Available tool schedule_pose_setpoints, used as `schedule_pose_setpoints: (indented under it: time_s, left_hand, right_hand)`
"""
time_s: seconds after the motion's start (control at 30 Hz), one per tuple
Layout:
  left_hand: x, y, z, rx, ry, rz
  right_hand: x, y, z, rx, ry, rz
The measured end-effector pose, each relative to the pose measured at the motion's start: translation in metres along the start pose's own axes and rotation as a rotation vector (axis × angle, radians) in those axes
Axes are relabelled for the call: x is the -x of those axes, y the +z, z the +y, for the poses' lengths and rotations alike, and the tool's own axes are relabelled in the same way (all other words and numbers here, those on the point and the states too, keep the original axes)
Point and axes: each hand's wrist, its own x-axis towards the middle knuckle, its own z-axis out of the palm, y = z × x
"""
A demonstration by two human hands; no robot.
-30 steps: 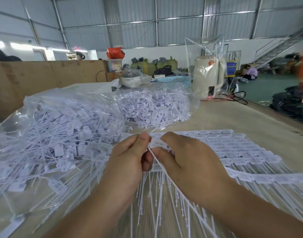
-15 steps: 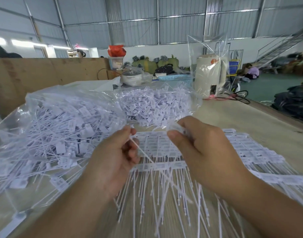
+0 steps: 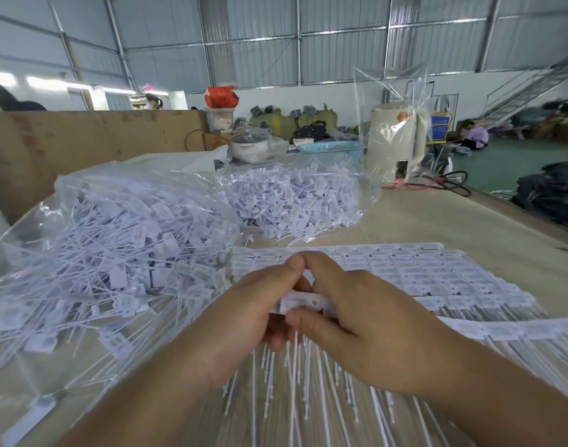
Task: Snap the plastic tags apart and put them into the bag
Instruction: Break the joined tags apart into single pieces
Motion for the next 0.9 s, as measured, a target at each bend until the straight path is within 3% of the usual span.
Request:
schedule_pose_setpoints:
  time_s: [0.2, 0.43, 0.6, 0.77, 0.9]
  left_hand:
    - [-0.001, -0.006, -0.001, -0.049, -0.001, -0.082]
    - [0.0, -0.019, 0.004, -0.025, 0.024, 0.006]
    - [0.001, -0.018, 0.004, -0.099, 0.006, -0.053]
    - [0.001, -0.015, 0.003, -0.153, 0.013, -0.001]
    - [-0.002, -0.01, 0.001, -0.067, 0.022, 0.071]
  right_hand:
    - [0.0, 0.002, 0.0, -0.041, 0.014, -0.005]
    - [0.002, -0.009, 0.008, 0.071, 0.119, 0.01]
    - [0.002, -0.01, 0.012, 0.096, 0.118, -0.044]
    - [0.001, -0.01, 0.012, 0.101, 0.142, -0.043]
    - [0.0, -0.009, 0.01, 0.173, 0.152, 0.001]
